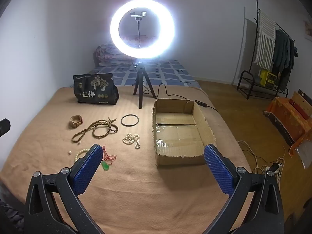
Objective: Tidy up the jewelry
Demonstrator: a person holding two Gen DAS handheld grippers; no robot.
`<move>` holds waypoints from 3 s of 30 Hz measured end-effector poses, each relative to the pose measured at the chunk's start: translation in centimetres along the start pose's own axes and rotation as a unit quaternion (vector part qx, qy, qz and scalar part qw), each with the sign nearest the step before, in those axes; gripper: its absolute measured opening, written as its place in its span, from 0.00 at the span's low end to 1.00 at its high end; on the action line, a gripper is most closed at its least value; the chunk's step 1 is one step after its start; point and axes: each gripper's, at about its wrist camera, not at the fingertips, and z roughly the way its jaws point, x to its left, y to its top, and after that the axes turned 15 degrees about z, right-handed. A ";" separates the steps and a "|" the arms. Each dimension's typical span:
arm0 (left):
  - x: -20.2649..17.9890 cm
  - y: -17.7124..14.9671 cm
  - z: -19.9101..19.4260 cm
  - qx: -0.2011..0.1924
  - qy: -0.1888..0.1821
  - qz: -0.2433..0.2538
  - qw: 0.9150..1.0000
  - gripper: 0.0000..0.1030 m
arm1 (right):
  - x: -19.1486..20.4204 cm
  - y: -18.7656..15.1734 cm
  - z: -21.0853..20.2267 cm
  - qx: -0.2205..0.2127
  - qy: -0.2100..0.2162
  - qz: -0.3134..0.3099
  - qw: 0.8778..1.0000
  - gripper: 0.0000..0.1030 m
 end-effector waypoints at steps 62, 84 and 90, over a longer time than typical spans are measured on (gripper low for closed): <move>-1.4 0.9 -0.6 -0.032 0.020 0.013 0.999 1.00 | -0.1 0.1 0.1 0.007 0.001 0.008 1.000 1.00; -1.4 0.9 -0.6 -0.032 0.020 0.013 0.999 1.00 | -0.2 0.0 0.0 0.008 0.000 0.008 1.000 1.00; -1.4 0.8 -0.6 -0.032 0.020 0.012 0.999 1.00 | -0.2 0.0 0.0 0.007 0.001 0.008 1.000 1.00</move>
